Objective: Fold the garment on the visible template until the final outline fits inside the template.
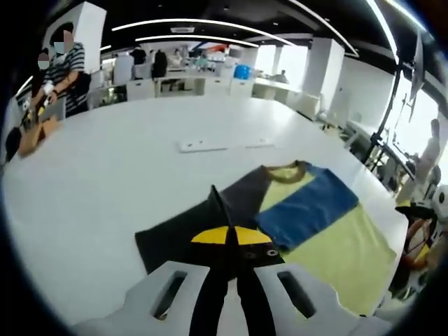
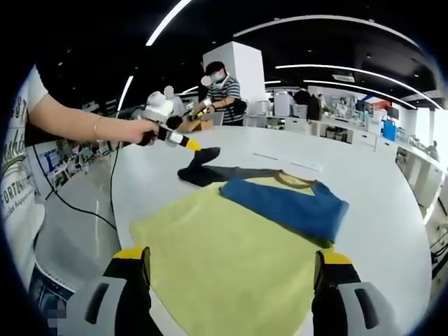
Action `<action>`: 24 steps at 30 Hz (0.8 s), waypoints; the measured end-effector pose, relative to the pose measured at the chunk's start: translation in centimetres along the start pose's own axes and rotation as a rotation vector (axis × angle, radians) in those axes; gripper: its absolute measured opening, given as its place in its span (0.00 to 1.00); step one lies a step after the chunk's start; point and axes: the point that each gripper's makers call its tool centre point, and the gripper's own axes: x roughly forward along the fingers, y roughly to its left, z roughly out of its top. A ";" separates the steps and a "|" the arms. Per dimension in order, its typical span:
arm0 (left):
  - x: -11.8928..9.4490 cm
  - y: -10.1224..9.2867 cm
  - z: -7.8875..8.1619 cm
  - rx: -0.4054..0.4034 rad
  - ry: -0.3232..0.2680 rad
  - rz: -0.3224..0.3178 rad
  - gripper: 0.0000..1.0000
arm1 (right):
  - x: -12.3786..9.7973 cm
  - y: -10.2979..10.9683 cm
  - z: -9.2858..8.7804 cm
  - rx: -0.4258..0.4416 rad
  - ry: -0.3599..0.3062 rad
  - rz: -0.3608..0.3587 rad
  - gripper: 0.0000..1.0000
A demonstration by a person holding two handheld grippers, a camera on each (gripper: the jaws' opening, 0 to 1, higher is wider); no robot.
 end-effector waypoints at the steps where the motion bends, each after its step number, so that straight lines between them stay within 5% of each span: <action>1: 0.1 -0.2 0.1 0.000 -0.001 -0.005 0.00 | 0.0 0.0 0.0 0.001 0.000 0.000 0.96; 24: 2.8 -3.8 2.2 -0.007 -0.014 -0.075 0.00 | 0.1 -0.7 -0.5 0.013 -0.018 -0.030 0.99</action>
